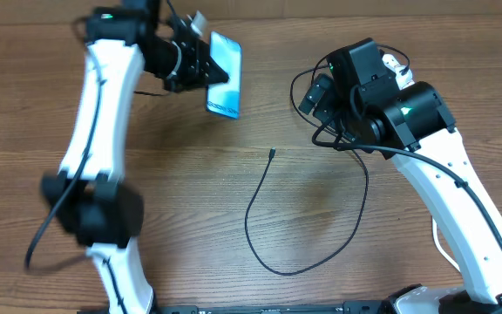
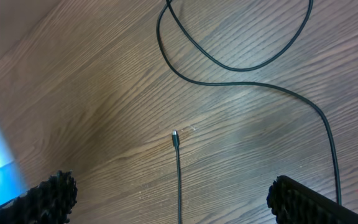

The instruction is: Plug charger to phone and switch on socket

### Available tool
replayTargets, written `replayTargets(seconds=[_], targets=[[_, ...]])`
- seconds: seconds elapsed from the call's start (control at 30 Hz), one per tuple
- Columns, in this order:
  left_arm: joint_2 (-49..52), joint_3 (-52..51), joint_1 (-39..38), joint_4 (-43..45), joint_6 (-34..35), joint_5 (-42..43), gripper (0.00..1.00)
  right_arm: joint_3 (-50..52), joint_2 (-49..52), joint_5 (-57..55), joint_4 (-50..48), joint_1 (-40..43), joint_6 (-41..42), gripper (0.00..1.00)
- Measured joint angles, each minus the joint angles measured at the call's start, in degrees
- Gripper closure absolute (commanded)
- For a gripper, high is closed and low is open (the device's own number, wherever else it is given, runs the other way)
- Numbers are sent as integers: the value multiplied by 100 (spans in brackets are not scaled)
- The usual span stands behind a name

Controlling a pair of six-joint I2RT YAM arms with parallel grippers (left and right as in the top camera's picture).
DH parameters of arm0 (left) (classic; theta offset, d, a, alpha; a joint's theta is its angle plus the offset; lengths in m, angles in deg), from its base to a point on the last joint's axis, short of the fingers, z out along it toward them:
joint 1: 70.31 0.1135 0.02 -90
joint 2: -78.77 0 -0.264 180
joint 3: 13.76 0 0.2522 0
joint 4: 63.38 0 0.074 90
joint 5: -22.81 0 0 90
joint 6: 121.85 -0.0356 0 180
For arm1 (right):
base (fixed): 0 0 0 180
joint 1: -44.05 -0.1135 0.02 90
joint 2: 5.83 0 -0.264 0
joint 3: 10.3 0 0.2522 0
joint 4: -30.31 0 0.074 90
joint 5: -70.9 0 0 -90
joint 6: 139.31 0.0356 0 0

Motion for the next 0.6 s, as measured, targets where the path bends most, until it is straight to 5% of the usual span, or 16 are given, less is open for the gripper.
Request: replayTargets(seconds=[0.17, 0.27, 0.5, 0.6], targets=[[-1368, 39, -72, -297, 426, -1464, 96, 87, 0, 98, -28, 0, 24, 3], [-1853, 74, -153, -728, 879, -2470, 96, 223, 98, 267, -90, 2, -35, 25], [-1899, -92, -188, -1185, 1261, -3556, 96, 286, 916, 1038, -181, 0, -348, 26], [-1858, -326, -188, -1174, 1314, -3773, 96, 293, 1298, 1268, -63, 0, -448, 35]])
